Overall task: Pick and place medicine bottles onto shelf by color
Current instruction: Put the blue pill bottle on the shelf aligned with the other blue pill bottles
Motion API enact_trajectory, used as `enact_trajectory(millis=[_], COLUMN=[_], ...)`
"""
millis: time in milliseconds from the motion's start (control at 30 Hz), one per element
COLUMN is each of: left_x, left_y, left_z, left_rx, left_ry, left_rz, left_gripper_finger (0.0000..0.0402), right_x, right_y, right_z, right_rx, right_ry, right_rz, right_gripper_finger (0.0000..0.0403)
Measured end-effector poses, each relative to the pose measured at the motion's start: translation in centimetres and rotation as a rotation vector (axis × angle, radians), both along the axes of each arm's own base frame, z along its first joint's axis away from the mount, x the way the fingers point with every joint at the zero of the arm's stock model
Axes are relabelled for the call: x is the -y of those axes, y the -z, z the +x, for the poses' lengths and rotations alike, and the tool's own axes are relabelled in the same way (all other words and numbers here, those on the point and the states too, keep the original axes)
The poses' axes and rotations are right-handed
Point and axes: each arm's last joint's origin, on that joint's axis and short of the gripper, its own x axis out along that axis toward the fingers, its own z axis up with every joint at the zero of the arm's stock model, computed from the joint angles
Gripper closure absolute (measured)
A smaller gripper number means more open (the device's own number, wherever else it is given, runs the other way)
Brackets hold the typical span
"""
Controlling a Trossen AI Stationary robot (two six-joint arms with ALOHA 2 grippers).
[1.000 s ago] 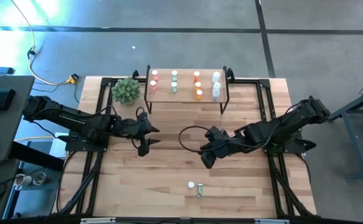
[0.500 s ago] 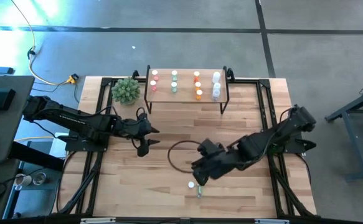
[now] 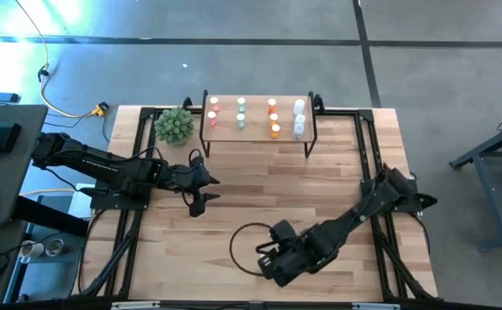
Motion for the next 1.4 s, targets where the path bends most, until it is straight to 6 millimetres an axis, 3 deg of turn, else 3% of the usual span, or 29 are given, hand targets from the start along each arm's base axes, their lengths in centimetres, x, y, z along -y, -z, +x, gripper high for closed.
enact_trajectory(millis=[267, 800, 1400], left_x=[0.0, -0.1, -0.1], left_y=[-0.3, -3.0, -3.1], left_z=[-0.5, -2.5, -3.1], left_rx=[-0.017, 0.132, 0.117], left_ry=[0.042, 0.035, 0.042], left_rz=[0.066, 0.065, 0.061], left_gripper_finger=[0.0188, 0.0188, 0.0188], right_x=[-1.7, -4.0, -4.2], right_y=[2.6, 9.4, 11.5], right_z=[0.2, 1.5, 2.3], right_rx=[-0.057, -0.25, -0.219], right_ry=[0.075, 0.049, 0.172], right_rz=[0.01, 0.036, 0.017], right_gripper_finger=[0.0245, 0.0245, 0.0245])
